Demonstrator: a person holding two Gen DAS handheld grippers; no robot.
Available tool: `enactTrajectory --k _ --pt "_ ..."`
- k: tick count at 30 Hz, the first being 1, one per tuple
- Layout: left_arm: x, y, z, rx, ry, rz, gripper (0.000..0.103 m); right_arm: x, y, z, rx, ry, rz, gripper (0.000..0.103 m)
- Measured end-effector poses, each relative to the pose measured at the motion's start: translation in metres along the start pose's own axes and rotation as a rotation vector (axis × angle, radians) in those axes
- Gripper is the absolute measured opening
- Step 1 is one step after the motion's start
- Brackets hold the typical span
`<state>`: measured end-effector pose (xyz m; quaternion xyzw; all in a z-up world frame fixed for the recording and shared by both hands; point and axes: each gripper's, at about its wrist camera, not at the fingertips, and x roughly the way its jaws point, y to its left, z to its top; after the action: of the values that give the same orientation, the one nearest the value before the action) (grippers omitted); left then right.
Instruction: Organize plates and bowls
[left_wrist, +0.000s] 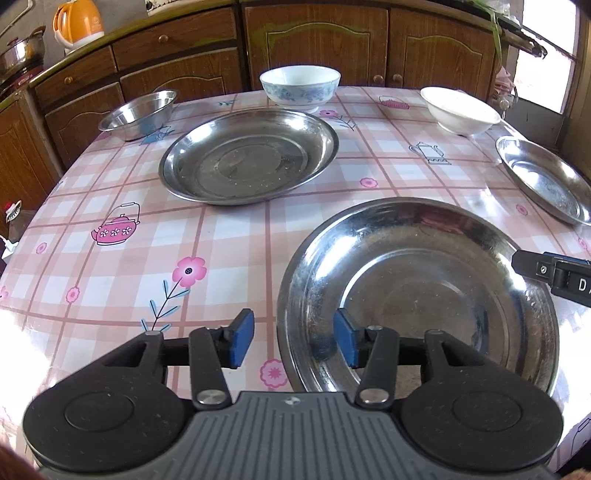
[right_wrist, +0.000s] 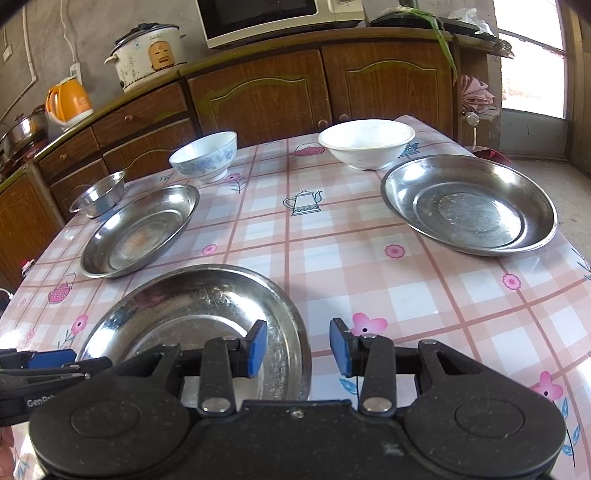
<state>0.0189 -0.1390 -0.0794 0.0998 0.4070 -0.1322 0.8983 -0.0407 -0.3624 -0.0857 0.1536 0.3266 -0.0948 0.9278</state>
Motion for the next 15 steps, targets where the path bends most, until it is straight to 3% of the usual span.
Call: enactTrajectory --k 5,15 --pt "-0.01 0.001 0.004 -0.018 -0.018 -0.015 0.06 -0.006 -0.002 0.001 0.003 -0.021 -0.002 0.052" --pt "-0.028 -0.004 0.009 -0.028 -0.063 -0.044 0.068 -0.02 -0.002 0.001 -0.008 -0.052 -0.003 0.055"
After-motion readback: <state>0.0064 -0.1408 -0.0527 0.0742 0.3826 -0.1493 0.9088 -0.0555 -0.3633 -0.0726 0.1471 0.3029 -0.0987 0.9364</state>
